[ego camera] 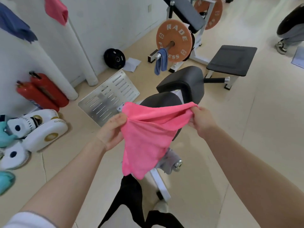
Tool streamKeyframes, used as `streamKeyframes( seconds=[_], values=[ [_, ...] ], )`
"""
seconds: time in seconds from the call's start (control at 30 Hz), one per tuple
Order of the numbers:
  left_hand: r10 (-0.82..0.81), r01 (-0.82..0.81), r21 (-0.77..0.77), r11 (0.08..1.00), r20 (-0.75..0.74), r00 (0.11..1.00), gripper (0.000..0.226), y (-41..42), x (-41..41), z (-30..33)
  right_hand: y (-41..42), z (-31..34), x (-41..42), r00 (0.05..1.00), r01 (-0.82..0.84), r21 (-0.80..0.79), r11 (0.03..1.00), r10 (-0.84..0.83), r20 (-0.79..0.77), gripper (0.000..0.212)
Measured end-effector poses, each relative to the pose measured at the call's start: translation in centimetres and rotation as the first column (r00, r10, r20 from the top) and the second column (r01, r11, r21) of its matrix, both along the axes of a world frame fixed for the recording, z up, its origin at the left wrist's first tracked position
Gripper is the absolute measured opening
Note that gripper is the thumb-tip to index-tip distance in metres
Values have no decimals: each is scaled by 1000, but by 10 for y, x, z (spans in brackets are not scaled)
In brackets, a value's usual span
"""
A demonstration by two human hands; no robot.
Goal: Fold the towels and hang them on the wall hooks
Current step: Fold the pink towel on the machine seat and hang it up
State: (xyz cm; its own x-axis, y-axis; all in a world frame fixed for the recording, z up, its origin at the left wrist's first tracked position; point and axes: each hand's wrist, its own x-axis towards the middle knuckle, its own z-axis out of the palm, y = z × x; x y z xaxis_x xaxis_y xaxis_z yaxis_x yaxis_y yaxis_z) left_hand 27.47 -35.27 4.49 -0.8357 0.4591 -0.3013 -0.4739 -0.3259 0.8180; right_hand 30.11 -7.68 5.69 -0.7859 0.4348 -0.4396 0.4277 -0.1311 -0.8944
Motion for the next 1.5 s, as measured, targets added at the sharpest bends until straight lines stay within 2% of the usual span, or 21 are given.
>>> streamKeyframes(
  seconds=[0.07, 0.13, 0.17, 0.27, 0.33, 0.4, 0.47, 0.5, 0.57, 0.63, 0.67, 0.7, 0.8, 0.87, 0.9, 1.0, 1.13, 1.17, 1.23, 1.3, 1.5],
  values=[
    [139, -139, -3, 990, -8, 990, 43, 2, -3, -3, -4, 2, 8, 999, -30, -211, 977, 36, 26, 18],
    [244, -245, -36, 969, -39, 969, 23, 7, -2, 0, -3, 5, 13, 995, -79, -344, 936, 96, 32, 11],
    [277, -281, -78, 957, -61, 959, 17, 10, -2, 2, -1, 7, 16, 992, -106, -429, 897, 122, 10, 9],
    [318, -340, -176, 924, -144, 937, 22, 21, -1, 7, 9, 15, 26, 969, -247, -600, 761, 196, -150, 21],
    [312, -343, -192, 920, -172, 934, 21, 27, 1, 10, 11, 21, 28, 951, -297, -663, 688, 149, -271, 26],
    [307, -340, -198, 919, -179, 935, 24, 29, 0, 12, 12, 24, 26, 949, -245, -671, 699, 31, -315, 20],
    [298, -331, -182, 926, -188, 936, 29, 29, -1, 12, 14, 20, 21, 960, -83, -622, 779, -105, -260, 21],
    [291, -323, -171, 931, -190, 938, 33, 28, -1, 12, 17, 17, 19, 966, -2, -532, 847, -137, -221, 23],
    [262, -296, -178, 938, -191, 946, 41, 27, -1, 11, 25, 12, 19, 975, 148, -187, 971, -174, -136, 26],
    [215, -253, -207, 945, -191, 958, 41, 28, -1, 15, 34, 8, 17, 954, 296, 98, 950, -289, -83, 25],
    [190, -228, -206, 952, -187, 964, 36, 30, 0, 19, 37, 8, 14, 932, 361, 124, 924, -353, -85, 24],
    [159, -192, -190, 963, -177, 971, 30, 32, 0, 22, 38, 10, 10, 910, 410, 61, 910, -404, -90, 24],
    [87, -104, -105, 989, -159, 983, 22, 38, -7, 28, 36, 15, -3, 869, 452, -279, 847, -489, -74, 28],
    [88, -108, -135, 985, -144, 986, 29, 40, -21, 22, 34, 15, -15, 890, 417, -329, 848, -453, -40, 23],
    [87, -117, -204, 972, -152, 985, 30, 40, -29, 17, 33, 14, -22, 901, 406, -326, 854, -434, -16, 21],
    [-1, -129, -472, 872, -265, 964, 26, 35, -60, -4, 33, 3, -48, 927, 372, -273, 887, -370, 60, 22],
    [-177, -89, -639, 764, -341, 923, 24, 31, -101, -29, 30, -26, -85, 969, 246, -133, 960, -239, 66, 7],
    [-205, -71, -661, 747, -330, 921, 25, 31, -111, -35, 29, -33, -94, 978, 202, -73, 977, -196, 73, 5],
    [-242, -37, -699, 714, -296, 924, 26, 29, -133, -47, 26, -48, -113, 987, 95, 63, 993, -102, 127, 21],
    [-244, -46, -715, 698, -297, 923, 26, 27, -155, -59, 26, -63, -135, 982, 54, 152, 987, -80, 172, 28],
    [-270, 4, -693, 721, -276, 923, 29, 23, -217, -78, 28, -88, -194, 953, 176, 282, 943, -235, 192, 25]
  ],
)
